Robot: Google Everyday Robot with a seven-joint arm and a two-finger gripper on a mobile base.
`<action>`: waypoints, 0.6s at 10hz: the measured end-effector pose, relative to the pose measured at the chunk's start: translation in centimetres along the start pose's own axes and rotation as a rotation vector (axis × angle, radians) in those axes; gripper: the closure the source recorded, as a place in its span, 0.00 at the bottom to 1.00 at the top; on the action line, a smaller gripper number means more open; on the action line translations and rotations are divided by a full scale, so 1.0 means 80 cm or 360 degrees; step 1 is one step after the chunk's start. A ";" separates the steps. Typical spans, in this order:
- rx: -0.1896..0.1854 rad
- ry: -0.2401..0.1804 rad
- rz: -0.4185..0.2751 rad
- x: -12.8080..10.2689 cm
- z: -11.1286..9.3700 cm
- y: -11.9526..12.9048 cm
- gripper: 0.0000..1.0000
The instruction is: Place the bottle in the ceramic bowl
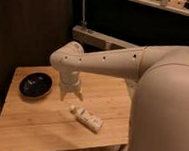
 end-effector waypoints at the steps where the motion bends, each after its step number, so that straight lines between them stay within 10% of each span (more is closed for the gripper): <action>1: 0.0000 0.0000 0.0000 0.000 0.000 0.000 0.35; 4: 0.0001 -0.0010 -0.0034 0.000 -0.001 0.002 0.35; 6: -0.0085 -0.0074 -0.0299 -0.001 -0.004 0.005 0.35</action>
